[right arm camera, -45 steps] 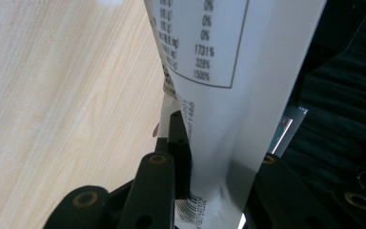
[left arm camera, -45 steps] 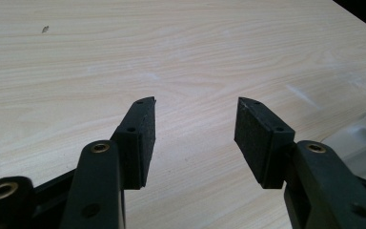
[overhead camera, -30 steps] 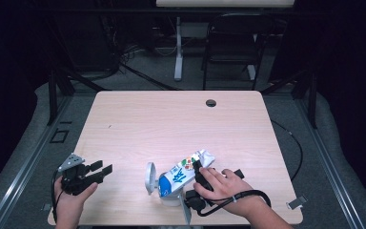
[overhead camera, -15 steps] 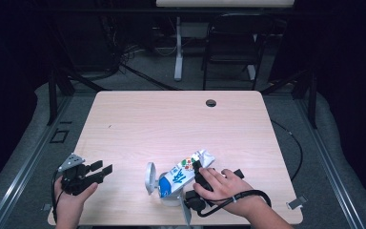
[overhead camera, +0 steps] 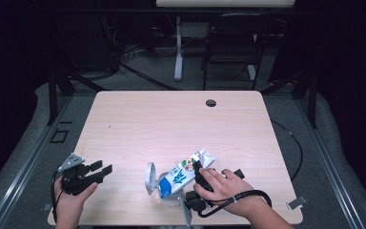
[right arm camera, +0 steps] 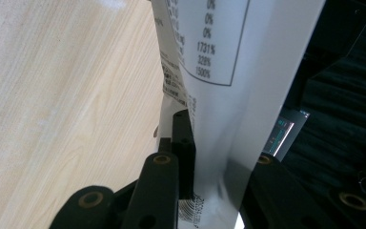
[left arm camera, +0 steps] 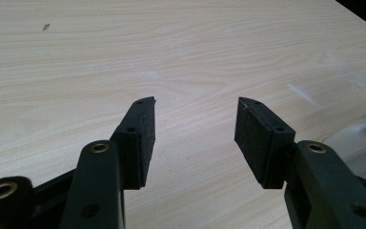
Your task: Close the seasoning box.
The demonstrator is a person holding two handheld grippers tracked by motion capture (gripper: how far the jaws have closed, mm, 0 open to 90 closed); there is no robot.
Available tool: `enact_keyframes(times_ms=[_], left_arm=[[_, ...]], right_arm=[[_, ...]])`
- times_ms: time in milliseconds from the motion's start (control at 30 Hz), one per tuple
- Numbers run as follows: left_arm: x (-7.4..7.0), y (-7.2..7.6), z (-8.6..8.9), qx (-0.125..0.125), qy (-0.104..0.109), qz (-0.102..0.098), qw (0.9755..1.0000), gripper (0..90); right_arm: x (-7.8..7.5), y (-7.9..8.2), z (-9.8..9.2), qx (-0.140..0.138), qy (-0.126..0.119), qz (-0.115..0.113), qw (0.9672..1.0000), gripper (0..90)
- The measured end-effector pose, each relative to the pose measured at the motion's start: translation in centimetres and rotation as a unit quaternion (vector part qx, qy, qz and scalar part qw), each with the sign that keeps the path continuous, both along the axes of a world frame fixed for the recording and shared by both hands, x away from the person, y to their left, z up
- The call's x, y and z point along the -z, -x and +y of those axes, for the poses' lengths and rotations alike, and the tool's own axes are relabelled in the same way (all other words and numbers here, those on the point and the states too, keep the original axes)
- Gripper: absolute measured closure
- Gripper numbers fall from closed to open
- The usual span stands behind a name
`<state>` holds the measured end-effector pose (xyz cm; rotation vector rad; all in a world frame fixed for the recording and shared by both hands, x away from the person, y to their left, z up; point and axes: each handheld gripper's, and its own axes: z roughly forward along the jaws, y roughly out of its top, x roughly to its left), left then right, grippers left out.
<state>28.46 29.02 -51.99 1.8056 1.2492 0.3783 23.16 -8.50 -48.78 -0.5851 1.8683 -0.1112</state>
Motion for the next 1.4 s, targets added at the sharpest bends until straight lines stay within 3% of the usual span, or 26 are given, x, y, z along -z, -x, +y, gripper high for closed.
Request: enact_keyframes(times_ms=[1400], left_arm=[[0.12,-0.05,0.11,-0.002,0.000,-0.001,1.0000,49.2]], right_arm=[[-0.42,0.10,0.15,0.003,0.000,-0.007,1.0000,86.9]])
